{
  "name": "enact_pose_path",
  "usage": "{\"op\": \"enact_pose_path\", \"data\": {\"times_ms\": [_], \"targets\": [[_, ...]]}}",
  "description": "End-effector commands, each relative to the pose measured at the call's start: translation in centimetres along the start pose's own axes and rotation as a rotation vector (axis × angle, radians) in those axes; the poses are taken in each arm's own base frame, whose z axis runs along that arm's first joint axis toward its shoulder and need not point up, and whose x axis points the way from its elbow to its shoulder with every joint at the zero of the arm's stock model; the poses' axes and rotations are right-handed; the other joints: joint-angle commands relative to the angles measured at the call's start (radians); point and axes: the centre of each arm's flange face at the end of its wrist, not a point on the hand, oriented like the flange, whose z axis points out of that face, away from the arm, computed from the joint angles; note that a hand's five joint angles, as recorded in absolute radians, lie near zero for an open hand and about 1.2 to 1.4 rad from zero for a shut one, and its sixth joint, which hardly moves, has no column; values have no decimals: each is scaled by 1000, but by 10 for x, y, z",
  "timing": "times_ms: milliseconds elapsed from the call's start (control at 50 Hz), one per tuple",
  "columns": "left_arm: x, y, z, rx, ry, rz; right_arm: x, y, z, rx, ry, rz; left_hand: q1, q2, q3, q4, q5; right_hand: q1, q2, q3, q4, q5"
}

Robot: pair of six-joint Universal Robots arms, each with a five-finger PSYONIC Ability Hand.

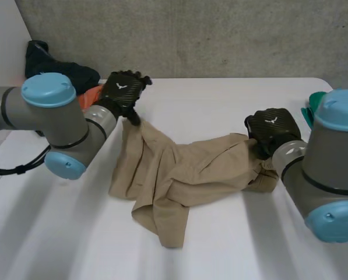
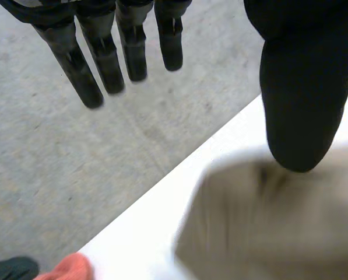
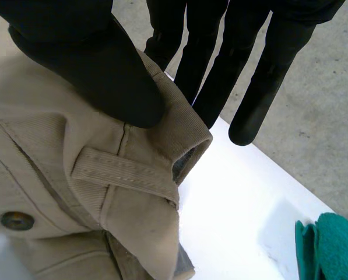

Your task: Fold the laundry.

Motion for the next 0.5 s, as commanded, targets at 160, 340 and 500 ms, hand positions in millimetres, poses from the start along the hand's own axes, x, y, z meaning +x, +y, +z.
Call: {"op": "enact_pose_path", "data": {"times_ms": [160, 340, 500], "targets": [[37, -52, -122, -217, 67, -345, 2, 9, 11, -16, 72, -20, 93, 59, 54, 67, 69, 288, 226, 212, 200, 204], [54, -27, -173, -323, 79, -486, 2, 16, 3, -44, 63, -13, 173, 138, 134, 147, 148, 288, 226, 212, 200, 204], [73, 16, -160, -412, 92, -538, 5, 13, -12, -33, 64, -12, 214, 179, 175, 188, 190, 288, 226, 212, 200, 204]]}}
